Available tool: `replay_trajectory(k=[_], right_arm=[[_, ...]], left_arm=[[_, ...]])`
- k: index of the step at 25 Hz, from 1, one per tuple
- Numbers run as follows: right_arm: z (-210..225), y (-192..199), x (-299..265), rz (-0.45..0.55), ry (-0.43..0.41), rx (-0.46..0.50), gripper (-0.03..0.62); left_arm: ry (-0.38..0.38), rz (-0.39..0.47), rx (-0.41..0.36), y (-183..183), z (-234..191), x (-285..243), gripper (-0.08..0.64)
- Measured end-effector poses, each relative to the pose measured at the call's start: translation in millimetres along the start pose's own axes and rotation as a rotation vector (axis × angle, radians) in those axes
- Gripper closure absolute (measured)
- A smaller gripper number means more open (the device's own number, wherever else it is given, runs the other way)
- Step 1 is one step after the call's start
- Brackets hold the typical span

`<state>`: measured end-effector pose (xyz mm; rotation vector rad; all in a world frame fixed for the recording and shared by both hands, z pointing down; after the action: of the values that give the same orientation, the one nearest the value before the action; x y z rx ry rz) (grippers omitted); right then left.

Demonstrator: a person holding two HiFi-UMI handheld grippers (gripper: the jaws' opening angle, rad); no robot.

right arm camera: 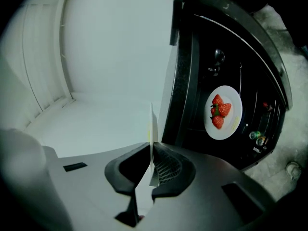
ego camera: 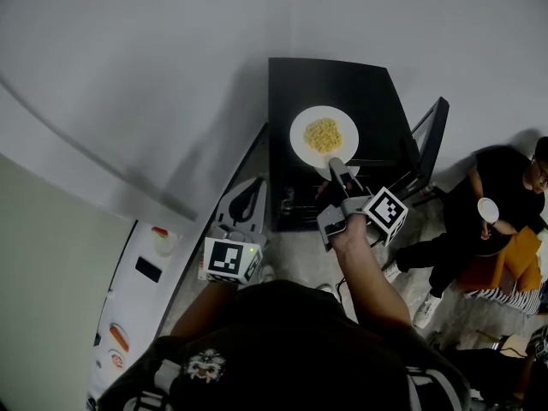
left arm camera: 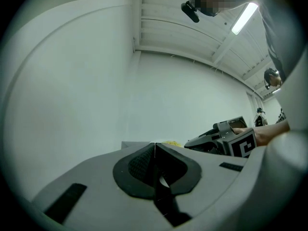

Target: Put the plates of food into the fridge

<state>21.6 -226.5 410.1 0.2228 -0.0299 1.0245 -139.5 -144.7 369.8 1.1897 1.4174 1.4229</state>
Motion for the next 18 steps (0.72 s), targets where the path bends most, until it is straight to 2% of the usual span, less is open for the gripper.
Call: replay_trajectory(k=[11, 18], right_arm=[[3, 0, 9, 0.097, -0.006, -0.027, 0.557], [-9, 6, 39, 0.127, -0.014, -0.013, 0.557]], left_arm=[[0.098, -0.058, -0.008, 23, -14, -16, 0.537], [0.187, -0.091, 0.016, 47, -6, -19, 0.537]])
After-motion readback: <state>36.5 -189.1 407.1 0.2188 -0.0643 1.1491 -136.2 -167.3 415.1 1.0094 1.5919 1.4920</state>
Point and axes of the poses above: the fingertips, and each gripper's own axes: x backward along the fingers, z to its right, y out of its underside, the point moved 1 cm from there along x, backward along the fingers, and after that the axes turned 8 degrees about -y, right-handed, at the moved point
